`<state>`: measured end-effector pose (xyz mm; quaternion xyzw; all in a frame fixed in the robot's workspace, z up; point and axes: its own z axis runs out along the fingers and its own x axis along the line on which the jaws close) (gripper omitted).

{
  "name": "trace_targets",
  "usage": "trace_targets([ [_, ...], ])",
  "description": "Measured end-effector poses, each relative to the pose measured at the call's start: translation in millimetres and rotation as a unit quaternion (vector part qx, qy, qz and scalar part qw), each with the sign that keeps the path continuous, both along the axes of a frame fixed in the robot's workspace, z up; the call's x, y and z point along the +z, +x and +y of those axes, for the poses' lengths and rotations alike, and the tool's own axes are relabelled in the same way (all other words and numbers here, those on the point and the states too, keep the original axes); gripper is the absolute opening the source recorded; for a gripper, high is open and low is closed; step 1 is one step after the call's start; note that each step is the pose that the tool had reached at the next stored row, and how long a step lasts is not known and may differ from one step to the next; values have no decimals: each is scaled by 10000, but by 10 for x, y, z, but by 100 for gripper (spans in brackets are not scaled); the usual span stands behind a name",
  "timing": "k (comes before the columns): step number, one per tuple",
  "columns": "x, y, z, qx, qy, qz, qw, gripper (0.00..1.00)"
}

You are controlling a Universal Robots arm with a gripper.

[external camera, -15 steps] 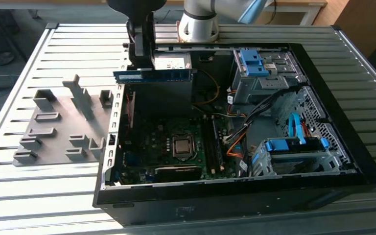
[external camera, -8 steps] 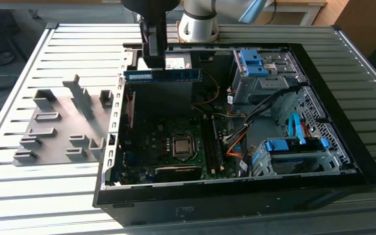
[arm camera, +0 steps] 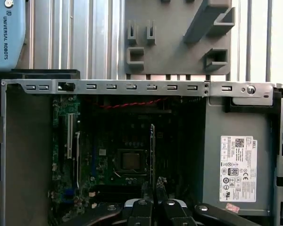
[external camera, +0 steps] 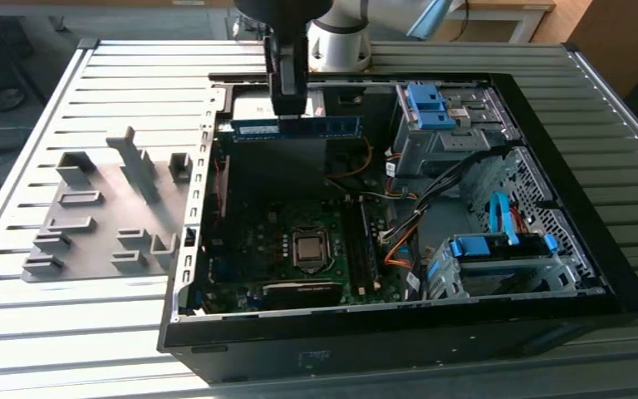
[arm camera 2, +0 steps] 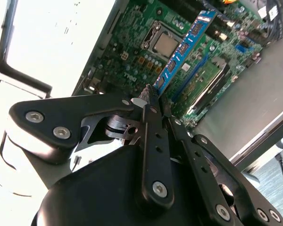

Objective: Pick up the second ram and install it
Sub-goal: 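Pick up the second ram and move it above second insertion slot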

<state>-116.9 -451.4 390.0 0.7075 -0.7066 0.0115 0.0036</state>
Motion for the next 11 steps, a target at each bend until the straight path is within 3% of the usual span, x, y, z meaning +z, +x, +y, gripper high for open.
trace_targets([
  [11, -1, 258, 0, 0, 0, 0, 10000, 14],
])
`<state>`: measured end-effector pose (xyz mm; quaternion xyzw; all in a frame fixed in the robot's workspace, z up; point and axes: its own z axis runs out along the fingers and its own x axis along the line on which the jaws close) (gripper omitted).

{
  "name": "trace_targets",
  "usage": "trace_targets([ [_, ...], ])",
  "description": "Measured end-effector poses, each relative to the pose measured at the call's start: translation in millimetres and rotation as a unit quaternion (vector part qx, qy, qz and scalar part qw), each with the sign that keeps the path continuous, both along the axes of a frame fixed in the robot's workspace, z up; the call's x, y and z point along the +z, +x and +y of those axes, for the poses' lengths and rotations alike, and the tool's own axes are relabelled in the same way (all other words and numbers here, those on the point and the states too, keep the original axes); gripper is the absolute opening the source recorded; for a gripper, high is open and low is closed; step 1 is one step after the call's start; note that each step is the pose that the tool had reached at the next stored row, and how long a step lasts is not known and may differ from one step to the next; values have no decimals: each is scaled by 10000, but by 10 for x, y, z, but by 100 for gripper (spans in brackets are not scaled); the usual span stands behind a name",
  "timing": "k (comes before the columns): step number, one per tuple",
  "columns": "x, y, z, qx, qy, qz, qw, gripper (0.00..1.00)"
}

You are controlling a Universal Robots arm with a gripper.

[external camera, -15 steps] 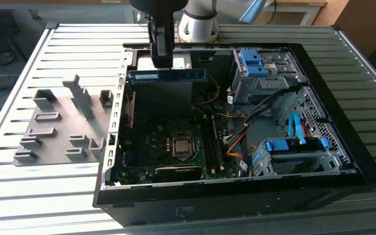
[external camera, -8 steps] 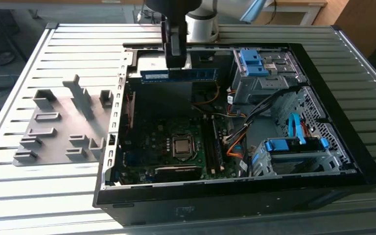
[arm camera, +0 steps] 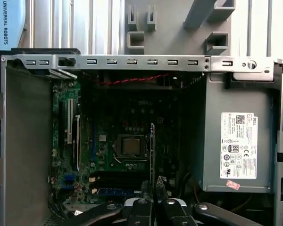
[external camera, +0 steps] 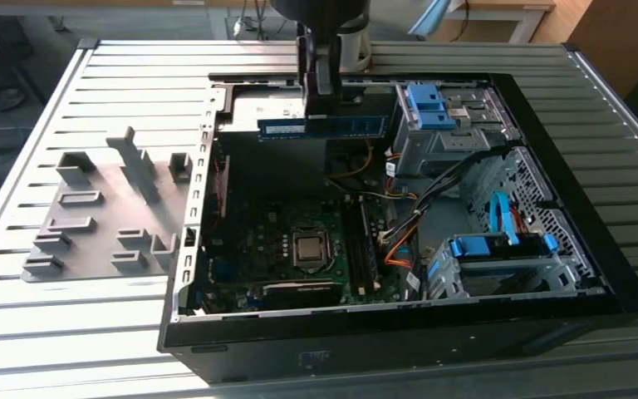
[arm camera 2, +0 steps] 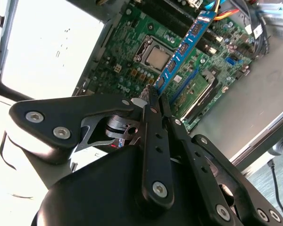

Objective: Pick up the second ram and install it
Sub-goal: 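Pick up the second ram and move it above second insertion slot, then insert the second ram into the second slot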

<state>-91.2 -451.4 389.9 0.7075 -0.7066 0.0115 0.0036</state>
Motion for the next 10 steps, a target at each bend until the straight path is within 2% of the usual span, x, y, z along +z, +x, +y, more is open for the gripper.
trace_targets([
  [3, 0, 36, -1, 0, 0, 0, 10000, 14],
  [10, 0, 39, 0, 0, 0, 0, 10000, 14],
])
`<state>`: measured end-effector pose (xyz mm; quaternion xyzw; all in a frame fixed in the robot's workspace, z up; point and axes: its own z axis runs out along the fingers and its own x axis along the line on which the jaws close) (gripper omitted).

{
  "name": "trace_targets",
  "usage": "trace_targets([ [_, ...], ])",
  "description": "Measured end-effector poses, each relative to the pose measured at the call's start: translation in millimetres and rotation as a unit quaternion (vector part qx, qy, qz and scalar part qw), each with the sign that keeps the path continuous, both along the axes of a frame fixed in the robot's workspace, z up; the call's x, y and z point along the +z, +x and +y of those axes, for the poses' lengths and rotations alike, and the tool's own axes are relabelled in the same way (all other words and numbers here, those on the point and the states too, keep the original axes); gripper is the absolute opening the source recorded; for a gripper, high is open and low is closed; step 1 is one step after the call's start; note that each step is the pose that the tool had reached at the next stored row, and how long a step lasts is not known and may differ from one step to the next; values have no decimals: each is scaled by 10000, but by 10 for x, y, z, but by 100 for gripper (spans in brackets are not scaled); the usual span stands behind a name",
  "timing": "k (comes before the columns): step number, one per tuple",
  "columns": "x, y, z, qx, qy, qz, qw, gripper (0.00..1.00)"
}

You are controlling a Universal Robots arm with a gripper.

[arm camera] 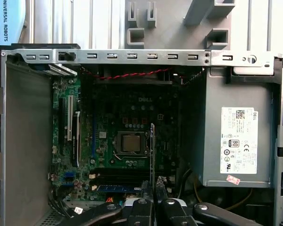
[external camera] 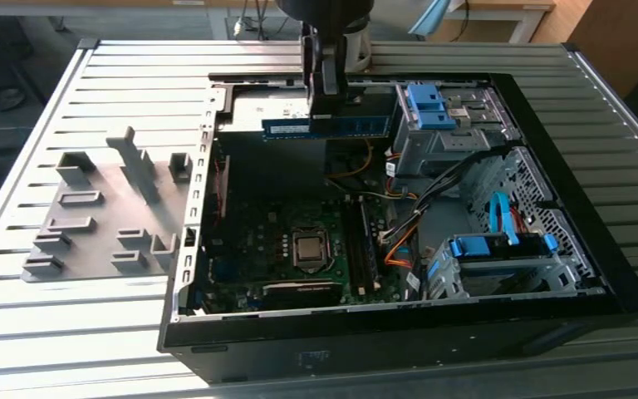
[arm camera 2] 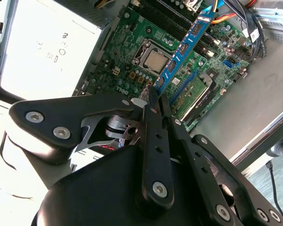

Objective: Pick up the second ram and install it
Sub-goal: 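Insert the second ram into the second slot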

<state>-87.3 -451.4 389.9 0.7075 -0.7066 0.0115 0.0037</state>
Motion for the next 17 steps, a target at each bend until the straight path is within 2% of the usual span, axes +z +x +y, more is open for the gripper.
trace_targets([
  [9, -1, 3, 0, -56, -2, 0, 10000, 14],
  [17, -2, 5, 0, -482, -4, 0, 9988, 14],
])
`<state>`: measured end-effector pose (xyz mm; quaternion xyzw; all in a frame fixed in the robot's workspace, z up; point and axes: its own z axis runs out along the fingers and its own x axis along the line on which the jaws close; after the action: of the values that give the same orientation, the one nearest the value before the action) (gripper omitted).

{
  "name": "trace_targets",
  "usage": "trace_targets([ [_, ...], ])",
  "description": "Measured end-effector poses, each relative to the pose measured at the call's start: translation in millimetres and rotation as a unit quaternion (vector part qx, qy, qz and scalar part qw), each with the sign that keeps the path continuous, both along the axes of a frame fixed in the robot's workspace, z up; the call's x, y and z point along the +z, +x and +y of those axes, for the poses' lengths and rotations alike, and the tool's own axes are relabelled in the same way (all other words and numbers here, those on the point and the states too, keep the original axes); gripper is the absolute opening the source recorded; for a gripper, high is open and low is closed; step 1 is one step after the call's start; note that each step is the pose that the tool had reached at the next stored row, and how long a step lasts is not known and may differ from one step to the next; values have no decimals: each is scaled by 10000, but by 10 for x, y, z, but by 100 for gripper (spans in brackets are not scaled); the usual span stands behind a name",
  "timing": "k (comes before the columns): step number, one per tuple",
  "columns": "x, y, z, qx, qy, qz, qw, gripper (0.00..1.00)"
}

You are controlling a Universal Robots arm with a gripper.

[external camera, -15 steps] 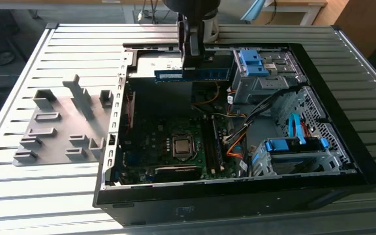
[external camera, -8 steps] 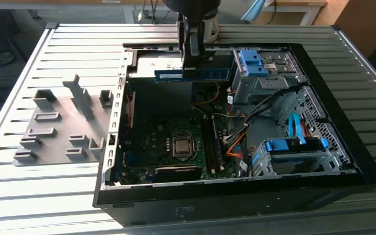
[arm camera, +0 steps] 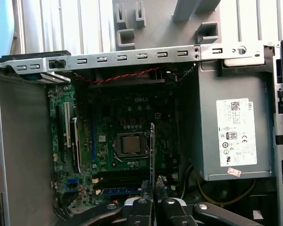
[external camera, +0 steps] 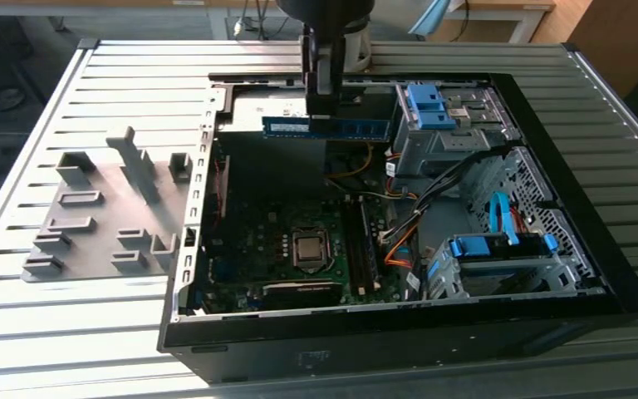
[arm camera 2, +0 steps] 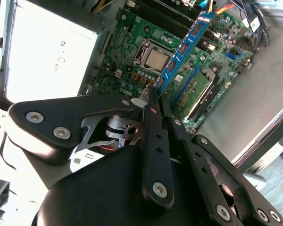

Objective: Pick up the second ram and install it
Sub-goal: 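Insert the second ram into the second slot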

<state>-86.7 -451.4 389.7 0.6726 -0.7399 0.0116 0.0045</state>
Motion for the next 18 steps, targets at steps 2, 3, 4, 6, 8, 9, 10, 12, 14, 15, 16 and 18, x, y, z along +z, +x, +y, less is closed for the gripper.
trace_targets([
  [2, 0, 1, 0, -101, 0, 0, 9999, 14],
  [3, 0, 2, 0, -148, 0, 0, 9999, 14],
  [4, -1, 3, 0, -195, 0, 0, 9998, 14],
  [6, -1, 3, 0, -292, 0, 0, 9996, 14],
  [8, -1, 3, 0, -385, 0, 0, 9993, 14],
  [9, -1, 3, 0, -425, 0, 0, 9991, 14],
  [10, -1, 3, 0, -460, 0, 0, 9989, 14],
  [12, -1, 3, 0, -527, 0, 0, 9986, 14],
  [14, -1, 3, 0, -589, 0, 0, 9983, 14],
  [15, -1, 3, 0, -616, 0, 0, 9981, 14],
  [16, -1, 3, 0, -645, 0, 0, 9979, 14],
  [18, -2, 3, 0, -698, 0, 0, 9976, 14],
])
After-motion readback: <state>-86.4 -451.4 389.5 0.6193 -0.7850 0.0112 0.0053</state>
